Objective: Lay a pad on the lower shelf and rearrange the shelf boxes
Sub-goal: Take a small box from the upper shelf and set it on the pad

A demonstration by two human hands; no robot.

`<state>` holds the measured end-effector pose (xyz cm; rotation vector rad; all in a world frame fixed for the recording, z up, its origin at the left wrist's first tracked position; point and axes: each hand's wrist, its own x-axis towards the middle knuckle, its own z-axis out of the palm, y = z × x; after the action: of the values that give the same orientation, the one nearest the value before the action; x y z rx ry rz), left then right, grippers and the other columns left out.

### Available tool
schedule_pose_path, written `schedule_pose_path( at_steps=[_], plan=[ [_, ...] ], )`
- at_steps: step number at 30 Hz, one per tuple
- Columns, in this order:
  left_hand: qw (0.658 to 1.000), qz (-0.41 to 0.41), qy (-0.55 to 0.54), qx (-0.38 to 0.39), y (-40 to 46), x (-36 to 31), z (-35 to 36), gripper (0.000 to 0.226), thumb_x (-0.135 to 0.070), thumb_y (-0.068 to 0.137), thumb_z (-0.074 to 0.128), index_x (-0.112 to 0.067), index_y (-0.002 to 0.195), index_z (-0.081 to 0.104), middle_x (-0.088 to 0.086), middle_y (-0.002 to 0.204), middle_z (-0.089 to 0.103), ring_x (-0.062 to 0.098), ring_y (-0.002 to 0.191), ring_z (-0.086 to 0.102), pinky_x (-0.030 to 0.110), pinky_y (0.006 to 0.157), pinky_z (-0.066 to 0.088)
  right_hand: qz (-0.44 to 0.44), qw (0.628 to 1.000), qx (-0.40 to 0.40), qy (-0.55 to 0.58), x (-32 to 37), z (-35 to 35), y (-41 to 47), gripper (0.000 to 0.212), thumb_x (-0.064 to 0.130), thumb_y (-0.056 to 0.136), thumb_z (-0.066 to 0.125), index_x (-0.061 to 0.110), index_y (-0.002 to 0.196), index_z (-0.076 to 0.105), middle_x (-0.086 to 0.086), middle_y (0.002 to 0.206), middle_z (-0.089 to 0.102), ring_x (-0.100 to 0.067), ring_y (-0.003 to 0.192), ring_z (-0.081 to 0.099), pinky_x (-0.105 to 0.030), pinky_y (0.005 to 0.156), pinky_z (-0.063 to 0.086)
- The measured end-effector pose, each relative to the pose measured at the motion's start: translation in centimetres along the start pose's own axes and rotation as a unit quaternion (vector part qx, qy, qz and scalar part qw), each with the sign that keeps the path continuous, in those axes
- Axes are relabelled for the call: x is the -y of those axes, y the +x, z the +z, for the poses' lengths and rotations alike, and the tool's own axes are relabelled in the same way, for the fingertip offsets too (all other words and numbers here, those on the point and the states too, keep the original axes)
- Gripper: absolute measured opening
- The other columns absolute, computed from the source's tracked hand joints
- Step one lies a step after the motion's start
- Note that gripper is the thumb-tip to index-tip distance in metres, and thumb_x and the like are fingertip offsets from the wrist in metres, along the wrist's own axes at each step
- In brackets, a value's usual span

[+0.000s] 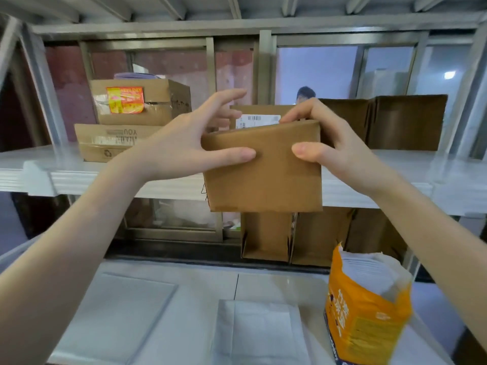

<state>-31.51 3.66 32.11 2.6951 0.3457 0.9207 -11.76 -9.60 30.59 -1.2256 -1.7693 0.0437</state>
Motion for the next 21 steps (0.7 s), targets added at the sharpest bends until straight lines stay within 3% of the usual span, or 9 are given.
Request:
schedule_pose_path(
  at_steps=[3, 7, 10, 13, 15, 17, 21],
  plan=[
    [0.995, -0.033, -0.040, 0.083, -0.6, -0.2, 1.9, 0.083, -0.072, 0.060, 0.057, -0.060, 0.134, 0.019, -0.023, 0.135, 0.048, 0.000, 0.124, 0.047, 0.020, 0.095, 0.038, 0.007, 0.999, 0.045, 0.002, -0.9, -0.2, -2.0, 0.042, 0.043, 0.073, 0.055, 0.024, 0.110, 0.047, 0.013, 0.104, 0.048, 0.001, 0.093, 0.051, -0.013, 0.072, 0.047],
    [0.980, -0.065, -0.068, 0.174, -1.4, 0.7, 5.6, 0.086, -0.071, 0.052, 0.065, -0.056, 0.129, 0.031, -0.026, 0.127, 0.047, -0.006, 0.125, 0.042, 0.029, 0.110, 0.032, 0.055, 0.991, 0.121, -0.024, -3.0, 0.1, -4.6, 0.052, 0.048, 0.071, 0.059, 0.033, 0.118, 0.043, 0.017, 0.119, 0.046, 0.006, 0.107, 0.049, -0.007, 0.080, 0.042],
    [0.966, -0.093, -0.067, 0.232, -2.2, 2.0, 8.8, 0.083, -0.070, 0.048, 0.071, -0.056, 0.123, 0.038, -0.026, 0.129, 0.045, -0.004, 0.124, 0.042, 0.031, 0.110, 0.034, 0.131, 0.971, 0.199, -0.033, -4.8, 0.5, -6.4, 0.068, 0.048, 0.071, 0.071, 0.042, 0.128, 0.034, 0.022, 0.129, 0.041, 0.009, 0.114, 0.046, -0.008, 0.086, 0.044],
    [0.958, -0.088, -0.046, 0.269, -2.8, 3.7, 12.0, 0.084, -0.062, 0.055, 0.078, -0.051, 0.127, 0.037, -0.024, 0.130, 0.041, -0.006, 0.122, 0.040, 0.020, 0.105, 0.034, 0.202, 0.941, 0.266, -0.050, -6.9, 1.7, -8.1, 0.088, 0.045, 0.070, 0.074, 0.044, 0.138, 0.018, 0.015, 0.137, 0.036, 0.002, 0.117, 0.047, -0.014, 0.096, 0.045],
    [0.955, -0.081, -0.038, 0.283, -3.0, 5.0, 13.9, 0.087, -0.055, 0.058, 0.080, -0.045, 0.132, 0.035, -0.022, 0.131, 0.039, -0.010, 0.119, 0.037, 0.005, 0.097, 0.031, 0.218, 0.930, 0.287, -0.073, -8.4, 2.9, -9.1, 0.093, 0.047, 0.071, 0.073, 0.043, 0.141, 0.012, 0.013, 0.139, 0.035, 0.003, 0.117, 0.043, -0.015, 0.099, 0.041],
    [0.952, -0.080, -0.041, 0.294, -3.0, 6.4, 15.9, 0.088, -0.050, 0.060, 0.081, -0.041, 0.134, 0.035, -0.021, 0.130, 0.037, -0.013, 0.116, 0.035, -0.004, 0.090, 0.026, 0.228, 0.923, 0.292, -0.105, -10.0, 4.2, -9.9, 0.092, 0.054, 0.071, 0.069, 0.043, 0.141, 0.010, 0.009, 0.141, 0.033, -0.004, 0.123, 0.038, -0.026, 0.104, 0.038],
    [0.945, -0.078, -0.055, 0.312, -2.8, 9.3, 19.6, 0.090, -0.046, 0.059, 0.084, -0.034, 0.134, 0.036, -0.016, 0.129, 0.036, -0.006, 0.114, 0.035, -0.006, 0.090, 0.024, 0.238, 0.917, 0.292, -0.130, -13.6, 6.9, -10.9, 0.087, 0.061, 0.071, 0.066, 0.041, 0.139, 0.015, 0.008, 0.141, 0.035, -0.011, 0.127, 0.035, -0.039, 0.105, 0.038]
  ],
)
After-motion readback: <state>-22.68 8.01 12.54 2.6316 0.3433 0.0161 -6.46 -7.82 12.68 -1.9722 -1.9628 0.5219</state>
